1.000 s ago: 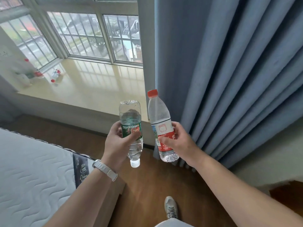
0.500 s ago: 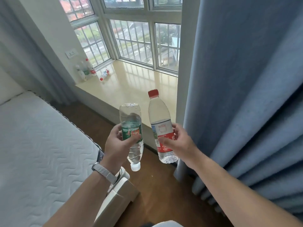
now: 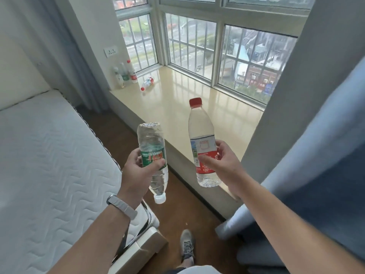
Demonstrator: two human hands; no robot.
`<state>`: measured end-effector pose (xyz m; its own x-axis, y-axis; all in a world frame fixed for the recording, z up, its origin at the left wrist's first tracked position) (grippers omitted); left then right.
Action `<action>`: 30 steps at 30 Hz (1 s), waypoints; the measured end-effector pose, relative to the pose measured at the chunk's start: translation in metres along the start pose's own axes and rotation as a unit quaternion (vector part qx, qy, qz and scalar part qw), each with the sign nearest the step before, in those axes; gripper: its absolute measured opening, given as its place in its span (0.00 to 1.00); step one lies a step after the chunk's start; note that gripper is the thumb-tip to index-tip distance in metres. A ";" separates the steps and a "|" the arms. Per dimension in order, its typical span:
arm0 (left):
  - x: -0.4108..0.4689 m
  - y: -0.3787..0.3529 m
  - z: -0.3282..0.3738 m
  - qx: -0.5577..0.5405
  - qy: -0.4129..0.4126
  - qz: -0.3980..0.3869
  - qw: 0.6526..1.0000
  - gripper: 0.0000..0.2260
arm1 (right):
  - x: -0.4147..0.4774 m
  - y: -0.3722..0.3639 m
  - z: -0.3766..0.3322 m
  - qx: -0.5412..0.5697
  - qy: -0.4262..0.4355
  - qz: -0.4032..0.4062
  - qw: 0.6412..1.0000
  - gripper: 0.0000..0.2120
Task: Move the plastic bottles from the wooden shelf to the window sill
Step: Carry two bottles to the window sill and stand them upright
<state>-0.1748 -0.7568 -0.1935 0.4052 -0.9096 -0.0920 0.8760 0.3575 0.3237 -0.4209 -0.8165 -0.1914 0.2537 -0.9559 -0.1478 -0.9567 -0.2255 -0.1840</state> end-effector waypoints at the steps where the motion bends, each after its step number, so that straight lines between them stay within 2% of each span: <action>1: 0.013 -0.001 -0.001 -0.006 0.002 0.001 1.000 0.19 | 0.012 -0.004 -0.003 -0.011 0.000 0.000 1.000 0.26; 7: 0.103 0.008 0.003 -0.025 0.015 0.018 0.999 0.22 | 0.098 -0.039 -0.024 -0.048 -0.013 -0.005 0.999 0.21; 13: 0.180 0.028 0.003 -0.041 0.023 0.031 0.998 0.23 | 0.178 -0.075 -0.044 -0.067 0.010 -0.010 0.998 0.18; 26: 0.289 0.074 -0.024 -0.033 0.048 0.080 0.995 0.22 | 0.291 -0.138 -0.027 -0.130 -0.026 -0.072 0.989 0.18; 30: 0.328 0.082 -0.035 -0.027 0.068 0.118 0.990 0.21 | 0.343 -0.153 -0.018 -0.139 -0.037 -0.090 0.985 0.18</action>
<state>0.0393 -1.0183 -0.2303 0.6285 -0.7638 -0.1471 0.7639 0.5705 0.3015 -0.1901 -1.1135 -0.1965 0.4236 -0.8813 -0.2095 -0.8943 -0.4436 0.0579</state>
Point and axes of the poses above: each hand's wrist, its own x-axis towards the middle knuckle, its own y-axis out of the back of the hand, z = x × y, the point moved 4 cm from there along x, towards the middle knuckle, and after that the axes turned 12 degrees about x, right-handed, at the moved point
